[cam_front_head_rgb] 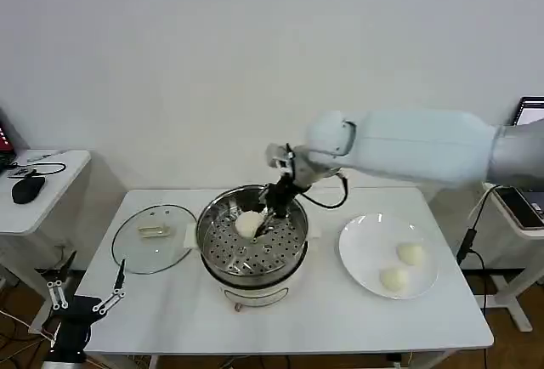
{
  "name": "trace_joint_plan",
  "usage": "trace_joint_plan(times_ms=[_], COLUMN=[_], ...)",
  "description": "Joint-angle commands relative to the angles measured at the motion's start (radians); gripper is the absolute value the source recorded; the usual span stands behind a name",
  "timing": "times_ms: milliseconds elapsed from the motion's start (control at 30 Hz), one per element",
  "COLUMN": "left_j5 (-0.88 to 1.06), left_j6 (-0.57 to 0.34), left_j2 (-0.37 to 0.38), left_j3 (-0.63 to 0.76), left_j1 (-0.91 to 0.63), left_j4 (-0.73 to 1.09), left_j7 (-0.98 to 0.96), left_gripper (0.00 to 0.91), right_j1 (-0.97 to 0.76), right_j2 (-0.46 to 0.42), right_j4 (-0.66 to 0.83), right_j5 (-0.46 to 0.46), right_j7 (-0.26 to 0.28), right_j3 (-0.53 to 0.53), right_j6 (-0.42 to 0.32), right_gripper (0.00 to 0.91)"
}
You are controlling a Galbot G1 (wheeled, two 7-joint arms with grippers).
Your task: Take steamed baozi put them in steamer then cover it.
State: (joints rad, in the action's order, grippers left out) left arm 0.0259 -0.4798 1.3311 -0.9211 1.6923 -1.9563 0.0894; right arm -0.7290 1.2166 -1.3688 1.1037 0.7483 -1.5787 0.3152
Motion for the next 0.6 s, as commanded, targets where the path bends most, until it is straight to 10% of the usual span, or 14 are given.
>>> trace_joint_plan(times_ms=[33, 600], left_j5=[0.001, 0.003], left_j6=[0.000, -0.003], left_j2=[-0.001, 0.003], left_j3=[0.002, 0.002], left_j1=[-0.004, -0.009], left_j4=[0.005, 0.017], left_j7=[0.000, 0.001], left_gripper=[0.907, 0.907], right_j1=[0.084, 0.143], right_j2=[0.115, 0.118], right_j4=[0.056, 0.087], right_j5=[0.038, -0.019], right_j7=[-0.123, -0.180], right_j3=[0.008, 0.030], right_j6=[0.058, 0.081], right_gripper=[0.524, 0.524])
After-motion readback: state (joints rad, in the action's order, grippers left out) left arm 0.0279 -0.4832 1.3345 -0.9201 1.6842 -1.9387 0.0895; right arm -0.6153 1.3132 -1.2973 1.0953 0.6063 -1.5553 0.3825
